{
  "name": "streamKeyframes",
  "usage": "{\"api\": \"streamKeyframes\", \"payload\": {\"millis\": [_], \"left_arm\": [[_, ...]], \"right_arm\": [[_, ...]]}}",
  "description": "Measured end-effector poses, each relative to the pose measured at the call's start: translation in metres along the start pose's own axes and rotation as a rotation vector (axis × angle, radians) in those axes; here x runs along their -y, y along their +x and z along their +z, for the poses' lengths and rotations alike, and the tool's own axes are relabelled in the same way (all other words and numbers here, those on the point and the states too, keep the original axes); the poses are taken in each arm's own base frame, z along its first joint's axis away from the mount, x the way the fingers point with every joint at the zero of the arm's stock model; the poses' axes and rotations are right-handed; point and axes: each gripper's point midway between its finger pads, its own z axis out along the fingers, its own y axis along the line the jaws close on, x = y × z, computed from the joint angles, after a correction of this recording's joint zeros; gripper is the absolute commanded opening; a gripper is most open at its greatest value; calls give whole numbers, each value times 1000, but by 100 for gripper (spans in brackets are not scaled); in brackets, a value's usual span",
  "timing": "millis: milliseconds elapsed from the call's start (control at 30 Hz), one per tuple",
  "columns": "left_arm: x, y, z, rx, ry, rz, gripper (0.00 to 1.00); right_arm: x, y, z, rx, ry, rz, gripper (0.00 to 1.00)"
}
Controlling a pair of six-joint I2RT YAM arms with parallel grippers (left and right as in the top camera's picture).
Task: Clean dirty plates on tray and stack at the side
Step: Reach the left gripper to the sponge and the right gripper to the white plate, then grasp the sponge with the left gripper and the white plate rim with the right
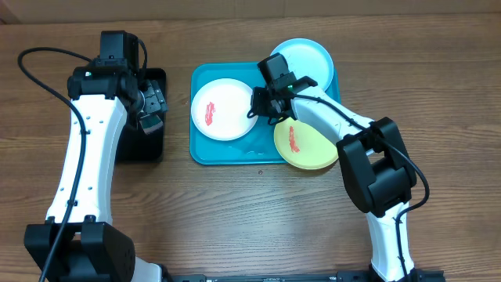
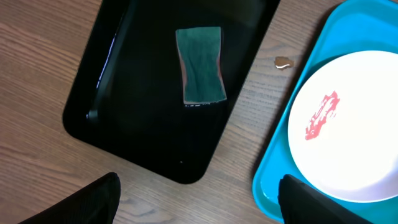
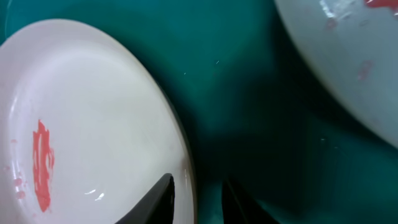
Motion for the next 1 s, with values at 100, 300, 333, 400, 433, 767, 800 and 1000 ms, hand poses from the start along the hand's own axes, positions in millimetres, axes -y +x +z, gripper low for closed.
{"api": "streamKeyframes", "payload": {"millis": [100, 300, 333, 400, 433, 767, 800, 1000], "left_arm": [[1, -2, 1, 6, 3, -1, 81], [2, -2, 19, -24, -12, -1, 80], [2, -2, 23, -32, -16, -2, 80], [0, -2, 35, -53, -28, -6, 86], [-1, -2, 43, -65, -34, -9, 88], [-8, -12, 110, -139, 23, -27, 63], [-6, -10, 118, -153, 34, -22, 60], [5, -1, 158, -206, 65, 7, 39]], "right_arm": [[-3, 4, 3, -2, 8, -13, 11], [-2, 6, 4, 0, 22, -11, 4], [-2, 6, 4, 0, 22, -11, 4], [-2, 6, 5, 0, 22, -11, 4], [-2, 6, 4, 0, 22, -11, 4], [-2, 6, 5, -1, 22, -11, 4], [-2, 6, 5, -1, 22, -11, 4], [-2, 6, 4, -1, 22, -11, 4]]}}
